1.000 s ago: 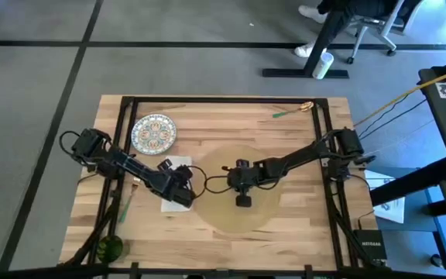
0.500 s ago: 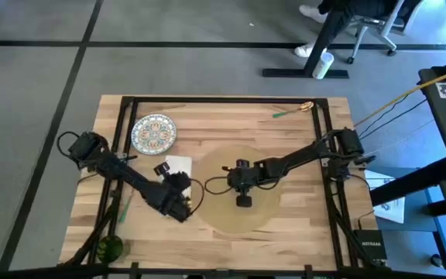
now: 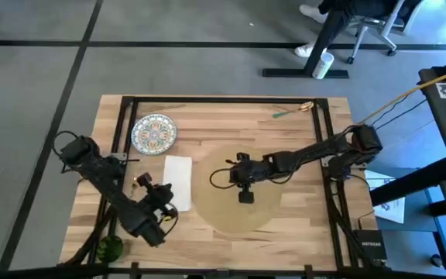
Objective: Set table place
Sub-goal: Put the blue patterned plate on the brown place mat
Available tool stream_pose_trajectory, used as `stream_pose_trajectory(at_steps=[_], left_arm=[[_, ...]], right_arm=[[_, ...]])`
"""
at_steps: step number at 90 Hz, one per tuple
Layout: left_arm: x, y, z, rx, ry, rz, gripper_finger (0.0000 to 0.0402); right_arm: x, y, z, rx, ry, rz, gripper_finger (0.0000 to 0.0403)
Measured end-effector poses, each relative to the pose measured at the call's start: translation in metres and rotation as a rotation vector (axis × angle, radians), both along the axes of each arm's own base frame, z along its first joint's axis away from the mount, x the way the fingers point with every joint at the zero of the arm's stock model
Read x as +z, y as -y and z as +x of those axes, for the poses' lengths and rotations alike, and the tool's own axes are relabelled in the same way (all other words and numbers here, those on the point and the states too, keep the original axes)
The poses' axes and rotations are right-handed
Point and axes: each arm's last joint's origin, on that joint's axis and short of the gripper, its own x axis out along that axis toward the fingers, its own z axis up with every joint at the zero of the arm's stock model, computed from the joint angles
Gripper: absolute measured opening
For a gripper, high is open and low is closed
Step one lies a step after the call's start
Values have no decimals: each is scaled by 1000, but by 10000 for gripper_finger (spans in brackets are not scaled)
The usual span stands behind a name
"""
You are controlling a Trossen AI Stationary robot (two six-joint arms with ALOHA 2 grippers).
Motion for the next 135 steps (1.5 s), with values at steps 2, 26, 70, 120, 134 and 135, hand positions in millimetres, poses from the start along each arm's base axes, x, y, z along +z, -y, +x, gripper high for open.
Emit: stream_pose_trajectory(at_steps=[2,26,70,120,134,135], left_arm=[[2,1,-2,-8,14,6,0],[8,-8,-33,-81,230,47,0],[-26,-48,-59,-119,377,-183,0],[-17,-132,-17,-36,92,-211,0],[-17,-164,-11,39,-3,-196,0],[-16,-166,-11,44,-12,-191,0]], right_arm=[[3,1,0,1,12,-4,0],[33,24,7,41,240,23,0],[4,29,-13,171,555,103,0],[-14,33,-55,51,839,206,9],[-9,33,-40,41,775,139,40],[-8,33,-40,39,771,134,43]])
